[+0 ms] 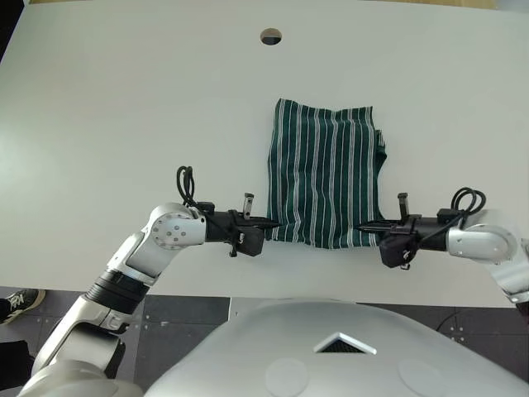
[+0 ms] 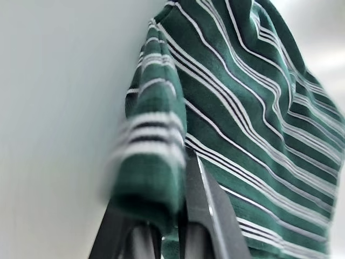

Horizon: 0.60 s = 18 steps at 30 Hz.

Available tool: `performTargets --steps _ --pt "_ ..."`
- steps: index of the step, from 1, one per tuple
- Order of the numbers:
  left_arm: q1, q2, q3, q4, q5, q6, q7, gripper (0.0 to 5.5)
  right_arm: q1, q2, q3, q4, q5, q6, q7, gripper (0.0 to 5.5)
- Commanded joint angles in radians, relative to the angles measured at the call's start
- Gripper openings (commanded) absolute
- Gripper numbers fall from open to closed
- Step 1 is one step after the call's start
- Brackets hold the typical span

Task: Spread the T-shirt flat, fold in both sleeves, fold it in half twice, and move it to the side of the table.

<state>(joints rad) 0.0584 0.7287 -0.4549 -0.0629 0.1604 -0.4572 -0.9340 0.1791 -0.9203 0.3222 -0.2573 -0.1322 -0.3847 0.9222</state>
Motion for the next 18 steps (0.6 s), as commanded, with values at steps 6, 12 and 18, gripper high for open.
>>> performTargets --steps 6,12,18 --pt "-0.067 -0.039 0.136 -0.071 -0.343 0.286 -0.058 0.1 -0.053 0.029 -0.177 -0.186 0.607 0.523 0.065 0.15" --pt "-0.21 -0.119 0.208 -0.022 -0.454 0.641 0.025 0.1 -0.145 0.066 -0.204 -0.115 0.634 0.686 0.02 0.14" --pt "-0.355 -0.207 0.243 0.052 -0.509 0.913 0.093 0.1 -0.211 0.086 -0.145 -0.034 0.506 0.744 -0.012 0.14"
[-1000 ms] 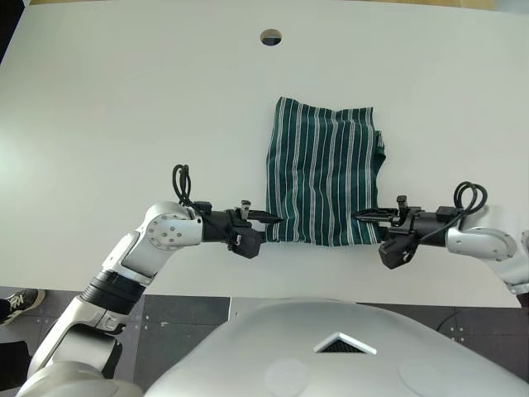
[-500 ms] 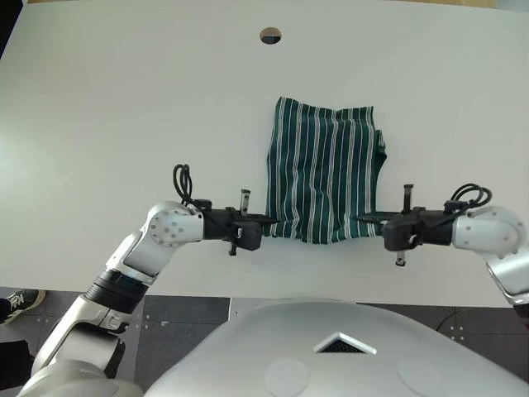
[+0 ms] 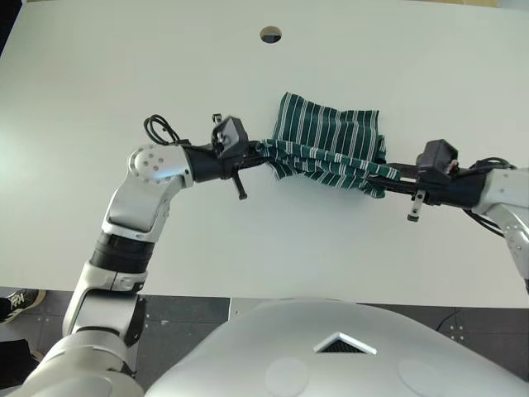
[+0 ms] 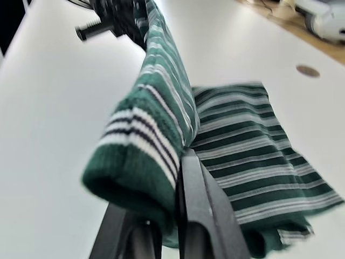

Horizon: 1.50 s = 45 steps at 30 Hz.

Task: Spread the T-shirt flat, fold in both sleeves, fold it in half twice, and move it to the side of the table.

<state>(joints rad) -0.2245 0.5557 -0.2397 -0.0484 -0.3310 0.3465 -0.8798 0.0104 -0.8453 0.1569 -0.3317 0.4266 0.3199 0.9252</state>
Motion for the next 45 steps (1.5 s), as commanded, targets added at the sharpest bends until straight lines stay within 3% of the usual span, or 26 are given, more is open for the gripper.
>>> performTargets --steps 1,8,17,18,24,30,35,37,41,45 --pt "-0.102 -0.053 0.031 0.068 -0.011 0.14 0.06 0.1 -0.065 0.023 0.02 0.058 -0.059 0.07 -0.029 0.14" --pt "-0.23 -0.15 0.011 0.258 0.091 0.175 0.182 0.1 -0.245 0.112 0.013 0.19 -0.065 0.253 -0.097 0.14" --pt "-0.366 -0.257 0.012 0.527 0.212 0.087 0.277 0.1 -0.398 0.187 0.057 0.392 -0.136 0.303 -0.088 0.14" --pt "-0.378 -0.269 0.016 0.547 0.217 0.08 0.285 0.1 -0.41 0.197 0.059 0.419 -0.146 0.301 -0.092 0.51" --pt "-0.428 -0.312 0.042 0.646 0.25 0.027 0.333 1.07 -0.448 0.245 0.048 0.525 -0.22 0.255 -0.156 1.47" --pt "-0.464 -0.341 0.101 0.726 0.261 -0.058 0.412 1.11 -0.46 0.271 -0.01 0.566 -0.297 0.16 -0.287 2.53" --pt "-0.458 -0.323 0.184 0.72 0.242 -0.124 0.47 1.11 -0.461 0.296 -0.066 0.504 -0.37 0.015 -0.428 2.53" --pt "-0.426 -0.314 0.218 0.66 0.225 -0.163 0.469 1.11 -0.442 0.314 -0.06 0.427 -0.382 -0.02 -0.441 2.25" --pt "-0.316 -0.308 0.261 0.462 0.164 -0.21 0.422 0.72 -0.393 0.375 0.034 0.297 -0.422 -0.032 -0.442 1.64" --pt "-0.219 -0.306 0.287 0.29 0.126 -0.191 0.425 0.15 -0.396 0.467 0.133 0.33 -0.485 -0.038 -0.469 0.97"
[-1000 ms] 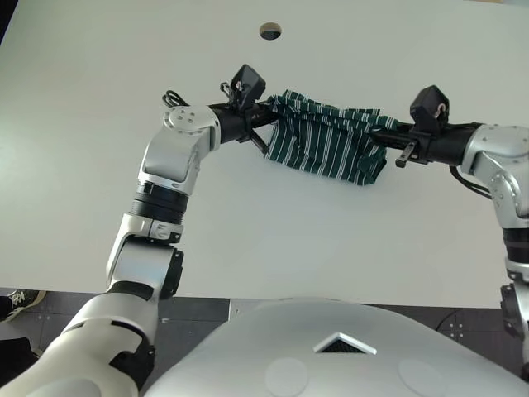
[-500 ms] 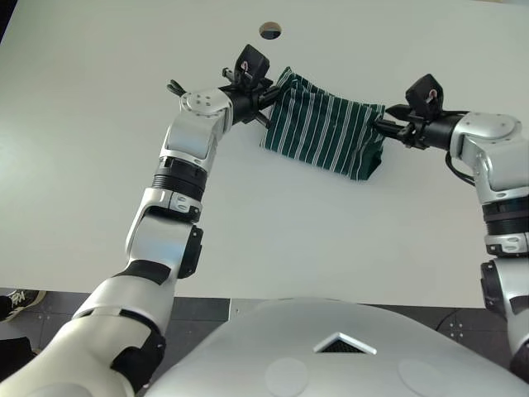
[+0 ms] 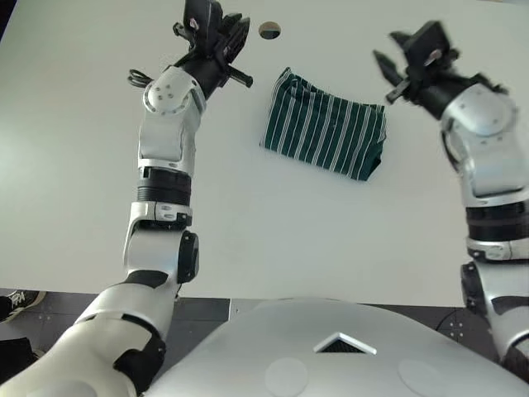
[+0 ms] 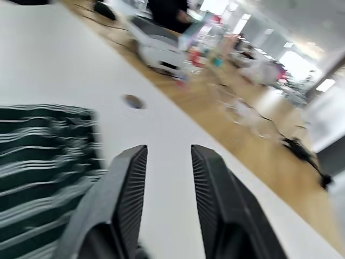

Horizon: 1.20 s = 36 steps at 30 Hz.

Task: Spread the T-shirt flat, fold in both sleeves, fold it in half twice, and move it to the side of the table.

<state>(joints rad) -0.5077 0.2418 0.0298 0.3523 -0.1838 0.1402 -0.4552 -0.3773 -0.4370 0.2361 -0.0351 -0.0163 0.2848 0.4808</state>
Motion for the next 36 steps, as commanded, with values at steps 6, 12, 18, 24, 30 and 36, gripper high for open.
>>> performTargets --steps 6,12,18,24,30,36 --pt "0.151 0.001 0.049 -0.271 -0.068 0.068 0.02 0.1 -0.019 0.187 0.108 0.201 -0.101 -0.021 -0.089 0.11" --pt "0.188 -0.008 0.061 -0.323 -0.09 0.101 0.045 0.1 0.002 0.208 0.2 0.283 -0.171 0.017 -0.049 0.11" --pt "0.199 -0.016 0.052 -0.347 -0.096 0.112 0.054 0.1 0.092 0.065 0.281 0.252 -0.238 0.163 0.113 0.11" --pt "0.223 -0.015 0.054 -0.378 -0.101 0.117 0.058 0.1 0.237 -0.351 0.31 0.159 -0.442 -0.024 0.175 0.11" --pt "0.246 -0.021 0.058 -0.384 -0.11 0.111 0.059 0.1 0.395 -0.689 0.201 0.115 -0.493 -0.243 0.181 0.11" --pt "0.25 -0.02 0.063 -0.376 -0.112 0.104 0.057 0.1 0.432 -0.751 0.111 0.211 -0.476 -0.34 0.165 0.11"
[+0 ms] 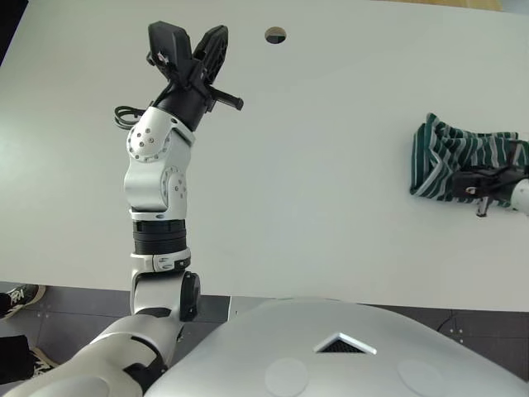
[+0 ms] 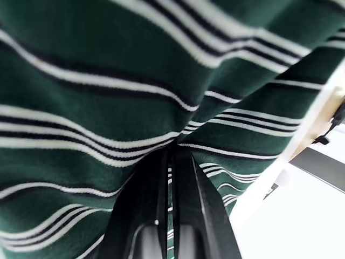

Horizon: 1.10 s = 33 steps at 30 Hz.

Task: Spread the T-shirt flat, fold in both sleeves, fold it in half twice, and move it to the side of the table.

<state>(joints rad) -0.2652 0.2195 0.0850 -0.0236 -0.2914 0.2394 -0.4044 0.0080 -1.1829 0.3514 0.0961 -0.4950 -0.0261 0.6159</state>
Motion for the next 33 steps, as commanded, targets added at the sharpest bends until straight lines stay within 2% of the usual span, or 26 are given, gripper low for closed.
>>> performTargets --steps 1,3,5,8,10,12,15,19,21,25,33 --pt "0.012 0.003 0.008 0.002 -0.004 0.001 0.004 0.1 0.038 0.013 -0.015 0.079 0.009 -0.041 0.022 0.11" --pt "0.017 0.004 0.005 0.011 0.005 -0.012 0.002 0.1 0.018 0.073 -0.06 0.033 0.058 -0.066 -0.015 0.11" --pt "0.026 0.007 0.004 0.013 0.008 -0.027 -0.004 0.1 -0.006 0.14 -0.153 -0.056 0.144 -0.073 -0.072 0.11" --pt "0.075 0.013 0.006 -0.034 0.005 -0.09 -0.028 0.1 -0.05 0.252 -0.357 -0.21 0.272 -0.062 -0.205 0.11" --pt "0.13 0.006 0.016 -0.09 0.001 -0.154 -0.032 0.1 -0.066 0.377 -0.476 -0.303 0.39 -0.04 -0.299 0.11" --pt "0.182 -0.005 0.019 -0.129 0.019 -0.223 -0.017 0.1 -0.034 0.496 -0.533 -0.386 0.447 -0.038 -0.389 0.11" --pt "0.256 -0.022 0.008 -0.169 0.078 -0.337 0.023 0.1 0.075 0.69 -0.523 -0.537 0.509 -0.041 -0.489 0.11" --pt "0.36 -0.067 -0.007 -0.235 0.157 -0.456 0.094 0.1 0.218 0.913 -0.392 -0.65 0.507 -0.091 -0.58 0.11" --pt "0.402 -0.09 -0.031 -0.245 0.205 -0.511 0.128 0.1 0.268 0.984 -0.364 -0.668 0.503 -0.13 -0.614 0.11" --pt "0.44 -0.133 -0.045 -0.192 0.227 -0.554 0.178 0.1 0.327 1.035 -0.354 -0.626 0.436 -0.232 -0.639 0.11" --pt "0.424 -0.157 -0.049 -0.111 0.24 -0.576 0.223 0.1 0.329 1.063 -0.37 -0.531 0.417 -0.294 -0.641 0.11"
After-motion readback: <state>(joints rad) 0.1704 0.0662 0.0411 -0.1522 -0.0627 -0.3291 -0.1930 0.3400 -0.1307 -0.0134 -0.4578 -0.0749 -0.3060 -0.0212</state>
